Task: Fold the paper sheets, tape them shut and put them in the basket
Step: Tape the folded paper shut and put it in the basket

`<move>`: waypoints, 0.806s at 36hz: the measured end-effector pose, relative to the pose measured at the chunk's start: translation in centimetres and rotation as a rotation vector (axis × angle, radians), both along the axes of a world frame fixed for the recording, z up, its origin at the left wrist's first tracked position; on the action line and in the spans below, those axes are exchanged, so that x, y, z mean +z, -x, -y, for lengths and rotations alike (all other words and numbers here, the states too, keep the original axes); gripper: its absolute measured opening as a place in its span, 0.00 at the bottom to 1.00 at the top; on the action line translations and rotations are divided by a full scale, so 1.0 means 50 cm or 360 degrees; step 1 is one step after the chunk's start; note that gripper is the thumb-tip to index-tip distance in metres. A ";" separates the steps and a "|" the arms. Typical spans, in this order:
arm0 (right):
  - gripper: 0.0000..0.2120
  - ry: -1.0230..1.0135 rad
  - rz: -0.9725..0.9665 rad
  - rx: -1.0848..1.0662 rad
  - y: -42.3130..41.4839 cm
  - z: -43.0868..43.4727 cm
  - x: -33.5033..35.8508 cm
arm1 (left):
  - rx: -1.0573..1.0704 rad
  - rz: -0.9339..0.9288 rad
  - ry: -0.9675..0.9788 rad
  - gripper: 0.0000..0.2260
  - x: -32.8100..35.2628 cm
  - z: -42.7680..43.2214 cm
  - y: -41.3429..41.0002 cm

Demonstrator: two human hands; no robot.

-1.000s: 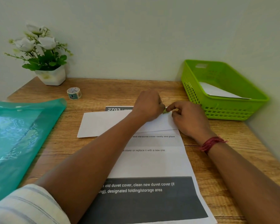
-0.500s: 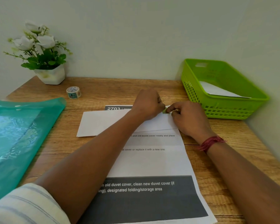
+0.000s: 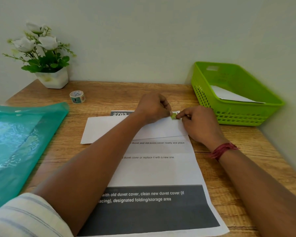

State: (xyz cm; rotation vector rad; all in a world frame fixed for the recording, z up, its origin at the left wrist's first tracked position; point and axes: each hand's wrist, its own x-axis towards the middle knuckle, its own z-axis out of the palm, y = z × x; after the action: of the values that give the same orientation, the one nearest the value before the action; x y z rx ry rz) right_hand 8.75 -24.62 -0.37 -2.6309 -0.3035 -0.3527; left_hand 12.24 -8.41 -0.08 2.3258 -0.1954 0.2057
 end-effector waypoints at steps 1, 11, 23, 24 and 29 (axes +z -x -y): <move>0.13 0.0001 0.0004 0.0002 0.000 0.000 0.000 | -0.0008 -0.0016 -0.0011 0.03 0.002 0.000 0.001; 0.14 0.0074 0.0002 0.0008 0.001 0.000 0.000 | -0.0077 -0.0151 -0.0037 0.05 0.014 0.000 0.007; 0.19 0.0280 -0.0030 0.0069 0.003 -0.006 -0.002 | -0.0130 -0.0170 0.0007 0.05 0.010 -0.010 0.001; 0.19 0.0285 -0.0027 0.0072 0.002 -0.006 -0.003 | -0.0134 -0.0166 -0.0005 0.05 0.009 -0.011 0.001; 0.19 0.0270 -0.0013 0.0089 -0.003 -0.003 -0.005 | -0.0165 -0.0169 -0.0070 0.06 0.012 -0.014 -0.001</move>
State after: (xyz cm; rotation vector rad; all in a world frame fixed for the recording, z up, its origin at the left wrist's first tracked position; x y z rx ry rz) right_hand 8.87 -24.45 -0.64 -2.7824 -0.4200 -0.3096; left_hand 12.28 -7.72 0.52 2.3555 -0.2687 0.0266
